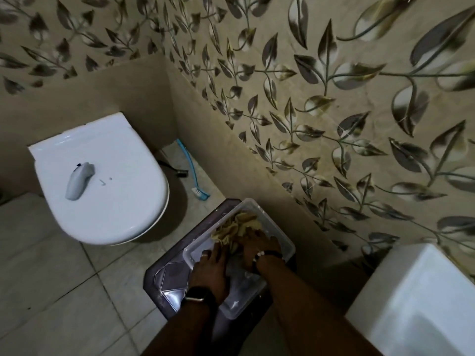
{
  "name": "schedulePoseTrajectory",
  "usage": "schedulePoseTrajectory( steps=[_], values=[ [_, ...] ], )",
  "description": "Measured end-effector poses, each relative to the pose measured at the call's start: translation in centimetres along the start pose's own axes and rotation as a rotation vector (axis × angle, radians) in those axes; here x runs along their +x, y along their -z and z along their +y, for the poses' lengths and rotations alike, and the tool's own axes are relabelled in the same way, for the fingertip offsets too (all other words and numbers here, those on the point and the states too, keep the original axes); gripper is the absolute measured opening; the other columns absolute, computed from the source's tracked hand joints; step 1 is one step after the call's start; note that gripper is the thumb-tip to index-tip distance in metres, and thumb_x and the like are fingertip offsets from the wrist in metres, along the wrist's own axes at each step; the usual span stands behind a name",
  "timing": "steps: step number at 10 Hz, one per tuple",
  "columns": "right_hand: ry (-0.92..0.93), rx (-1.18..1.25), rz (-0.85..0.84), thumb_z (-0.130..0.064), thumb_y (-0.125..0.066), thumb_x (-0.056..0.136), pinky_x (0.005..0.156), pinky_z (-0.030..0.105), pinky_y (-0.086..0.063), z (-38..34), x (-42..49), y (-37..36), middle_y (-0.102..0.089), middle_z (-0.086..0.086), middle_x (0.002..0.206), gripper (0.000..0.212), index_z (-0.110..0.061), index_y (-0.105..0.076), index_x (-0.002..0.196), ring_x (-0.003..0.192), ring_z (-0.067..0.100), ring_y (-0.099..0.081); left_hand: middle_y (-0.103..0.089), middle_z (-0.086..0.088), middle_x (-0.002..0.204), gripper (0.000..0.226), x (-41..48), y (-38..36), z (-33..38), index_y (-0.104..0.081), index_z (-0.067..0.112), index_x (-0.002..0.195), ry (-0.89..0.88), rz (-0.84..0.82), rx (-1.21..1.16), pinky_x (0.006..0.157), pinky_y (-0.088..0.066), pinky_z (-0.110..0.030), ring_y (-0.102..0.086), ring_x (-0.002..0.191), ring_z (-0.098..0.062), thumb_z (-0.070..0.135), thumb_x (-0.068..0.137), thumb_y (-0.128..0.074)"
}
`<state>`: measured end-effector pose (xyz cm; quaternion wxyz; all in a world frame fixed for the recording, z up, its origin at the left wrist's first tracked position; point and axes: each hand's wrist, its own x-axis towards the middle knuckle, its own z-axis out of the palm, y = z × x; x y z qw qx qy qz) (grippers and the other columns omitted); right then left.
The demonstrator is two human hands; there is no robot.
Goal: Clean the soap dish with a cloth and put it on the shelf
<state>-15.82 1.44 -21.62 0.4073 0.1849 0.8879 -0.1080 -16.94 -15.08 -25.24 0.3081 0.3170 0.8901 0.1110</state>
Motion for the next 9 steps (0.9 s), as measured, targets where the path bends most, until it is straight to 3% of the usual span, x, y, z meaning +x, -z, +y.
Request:
schedulePoseTrajectory(
  steps=[1, 3, 5, 6, 8, 9],
  values=[
    [-0.017, -0.002, 0.015, -0.058, -0.054, 0.094, 0.124, 0.060, -0.008, 0.6, 0.8, 0.2, 0.006, -0.003, 0.170, 0.090, -0.035, 0.002, 0.160, 0.156, 0.028, 0.003, -0.016, -0.007, 0.167, 0.093, 0.0, -0.5, -0.3, -0.013, 0.018, 0.161, -0.024, -0.028, 0.075, 0.100, -0.045, -0.042, -0.038, 0.135, -0.032, 0.028, 0.082, -0.061],
    [-0.019, 0.016, -0.025, -0.058, -0.056, 0.094, 0.123, 0.061, -0.010, 1.3, 1.9, -0.5, 0.010, -0.005, 0.169, 0.090, -0.039, 0.004, 0.159, 0.156, 0.028, 0.005, -0.016, -0.004, 0.167, 0.093, 0.2, -0.9, 0.0, -0.010, 0.020, 0.160, -0.014, -0.018, 0.107, 0.102, -0.043, -0.046, -0.033, 0.138, -0.032, 0.036, 0.084, -0.060],
    [0.026, 0.016, -0.011, -0.054, -0.057, 0.095, 0.124, 0.058, -0.012, 1.4, 1.8, -0.2, 0.011, -0.003, 0.169, 0.090, -0.037, 0.004, 0.160, 0.157, 0.029, 0.004, -0.016, -0.001, 0.167, 0.091, 0.6, -0.7, 0.1, -0.010, 0.027, 0.160, -0.003, -0.012, 0.008, 0.104, -0.043, -0.049, -0.031, 0.140, -0.032, 0.046, 0.086, -0.060],
    [0.041, 0.061, 0.019, -0.055, -0.054, 0.096, 0.125, 0.055, -0.010, 1.4, 1.5, -0.1, 0.012, -0.003, 0.170, 0.088, -0.035, 0.003, 0.160, 0.157, 0.028, 0.005, -0.017, -0.002, 0.167, 0.093, 0.7, -0.6, 0.0, -0.009, 0.030, 0.159, -0.005, 0.016, -0.097, 0.105, -0.043, -0.047, -0.039, 0.134, -0.033, 0.046, 0.083, -0.061],
    [0.053, 0.142, 0.102, -0.060, -0.053, 0.095, 0.125, 0.055, -0.011, 0.7, -0.4, 1.2, 0.005, -0.006, 0.170, 0.087, -0.036, -0.002, 0.160, 0.157, 0.024, 0.000, -0.042, -0.008, 0.158, 0.072, 0.2, 0.6, -0.2, -0.037, 0.020, 0.153, -0.054, 0.151, -0.137, 0.110, -0.042, -0.046, -0.045, 0.139, -0.031, 0.055, 0.091, -0.046],
    [0.069, 0.133, 0.237, -0.068, -0.051, 0.090, 0.123, 0.055, -0.016, 0.4, -2.1, 2.8, -0.004, -0.005, 0.170, 0.085, -0.040, -0.011, 0.159, 0.156, 0.024, -0.007, -0.045, -0.009, 0.156, 0.072, 0.2, 2.9, 0.1, -0.041, 0.023, 0.152, -0.078, 0.238, -0.160, 0.112, -0.041, -0.046, -0.046, 0.140, -0.032, 0.061, 0.092, -0.029]
  ],
)
